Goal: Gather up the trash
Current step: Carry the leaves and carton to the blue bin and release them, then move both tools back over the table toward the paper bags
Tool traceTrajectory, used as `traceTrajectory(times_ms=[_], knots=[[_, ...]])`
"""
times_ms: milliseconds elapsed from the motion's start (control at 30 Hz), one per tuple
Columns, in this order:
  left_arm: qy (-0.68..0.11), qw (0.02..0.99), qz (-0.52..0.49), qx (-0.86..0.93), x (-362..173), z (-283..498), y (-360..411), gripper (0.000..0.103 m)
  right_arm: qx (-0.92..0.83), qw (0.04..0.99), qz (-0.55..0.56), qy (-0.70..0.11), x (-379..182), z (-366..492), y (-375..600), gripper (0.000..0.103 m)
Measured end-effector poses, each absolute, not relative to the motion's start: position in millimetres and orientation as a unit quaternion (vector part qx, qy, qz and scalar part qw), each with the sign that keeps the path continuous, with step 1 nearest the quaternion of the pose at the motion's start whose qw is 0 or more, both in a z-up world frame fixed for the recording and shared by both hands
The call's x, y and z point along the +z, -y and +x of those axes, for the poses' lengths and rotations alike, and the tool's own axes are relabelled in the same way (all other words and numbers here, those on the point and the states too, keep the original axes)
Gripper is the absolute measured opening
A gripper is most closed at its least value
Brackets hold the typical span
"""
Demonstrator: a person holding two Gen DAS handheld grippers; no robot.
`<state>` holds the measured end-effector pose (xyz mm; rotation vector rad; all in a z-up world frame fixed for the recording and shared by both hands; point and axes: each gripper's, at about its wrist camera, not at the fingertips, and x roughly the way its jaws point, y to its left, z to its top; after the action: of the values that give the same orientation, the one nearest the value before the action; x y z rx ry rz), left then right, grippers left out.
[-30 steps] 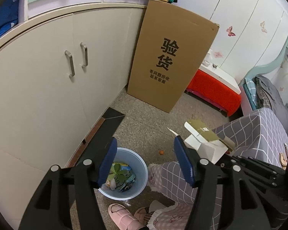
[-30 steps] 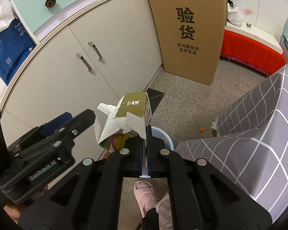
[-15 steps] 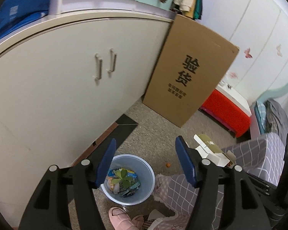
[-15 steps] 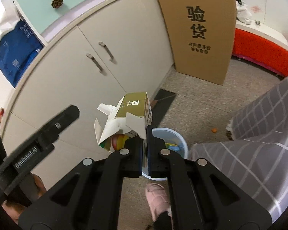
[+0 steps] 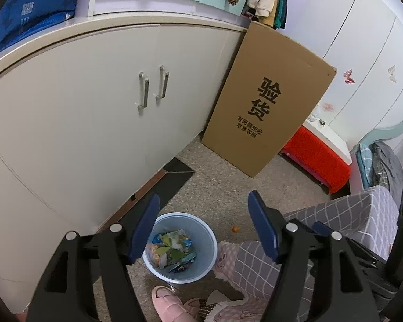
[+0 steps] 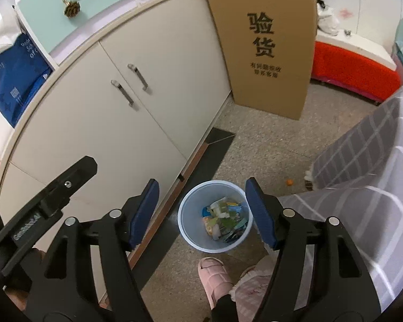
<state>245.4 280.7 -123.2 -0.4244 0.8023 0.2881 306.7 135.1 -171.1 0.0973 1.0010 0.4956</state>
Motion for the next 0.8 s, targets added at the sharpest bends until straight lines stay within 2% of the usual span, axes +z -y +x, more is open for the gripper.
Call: traceTrajectory(times_ms=[333,800], knots=[[-0.368,0.91,-0.173,0.083,-80,229,-227,0.068,0.205,0.876,0.088,-0.427,-111,270,-59,0.07],[-0.367,0.924,-0.097,-0.041,-26,219,-68,0.073,0.136,0.909,0.114,-0.378,-55,208,83,0.07]])
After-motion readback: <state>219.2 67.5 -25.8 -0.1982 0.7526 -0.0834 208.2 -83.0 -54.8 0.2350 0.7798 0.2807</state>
